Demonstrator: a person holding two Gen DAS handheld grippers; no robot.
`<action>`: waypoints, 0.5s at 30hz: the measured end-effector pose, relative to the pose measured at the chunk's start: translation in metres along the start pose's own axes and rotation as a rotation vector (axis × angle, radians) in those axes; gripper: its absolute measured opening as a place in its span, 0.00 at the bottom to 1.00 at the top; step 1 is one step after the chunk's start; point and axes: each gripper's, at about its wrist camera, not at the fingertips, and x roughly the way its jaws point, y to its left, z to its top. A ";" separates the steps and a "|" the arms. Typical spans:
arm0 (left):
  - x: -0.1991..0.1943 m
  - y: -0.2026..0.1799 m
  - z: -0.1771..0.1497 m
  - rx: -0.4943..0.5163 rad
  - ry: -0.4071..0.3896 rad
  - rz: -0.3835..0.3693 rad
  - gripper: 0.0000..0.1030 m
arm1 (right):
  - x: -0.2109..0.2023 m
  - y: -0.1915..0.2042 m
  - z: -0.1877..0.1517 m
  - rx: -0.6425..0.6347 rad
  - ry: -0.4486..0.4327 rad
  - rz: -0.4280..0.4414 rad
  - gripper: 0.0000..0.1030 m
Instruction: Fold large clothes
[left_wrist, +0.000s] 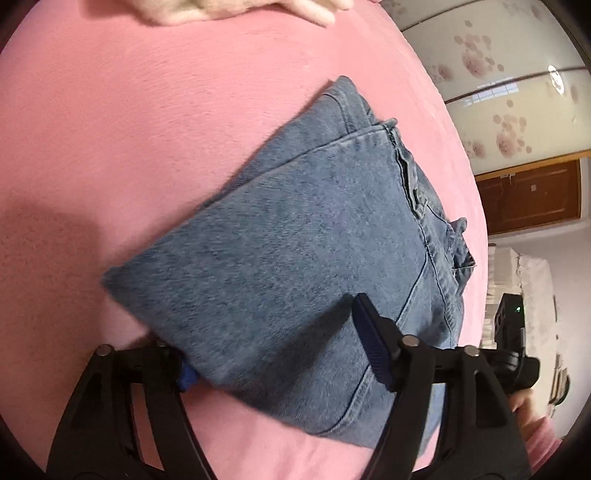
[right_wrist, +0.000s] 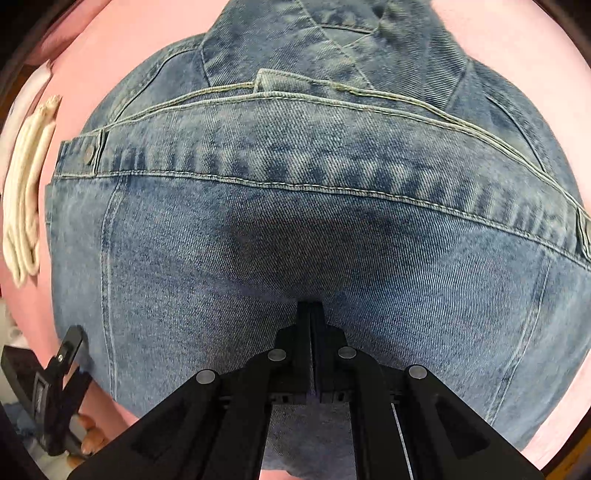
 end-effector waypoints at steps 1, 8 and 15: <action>0.001 -0.001 -0.001 -0.001 -0.013 0.001 0.70 | -0.001 -0.005 0.002 0.008 0.005 0.012 0.04; 0.001 -0.013 -0.006 -0.044 -0.083 0.145 0.50 | 0.000 -0.036 0.006 0.061 -0.007 0.075 0.04; -0.025 -0.074 -0.026 0.193 -0.233 0.257 0.06 | -0.004 -0.078 -0.005 0.162 -0.064 0.171 0.01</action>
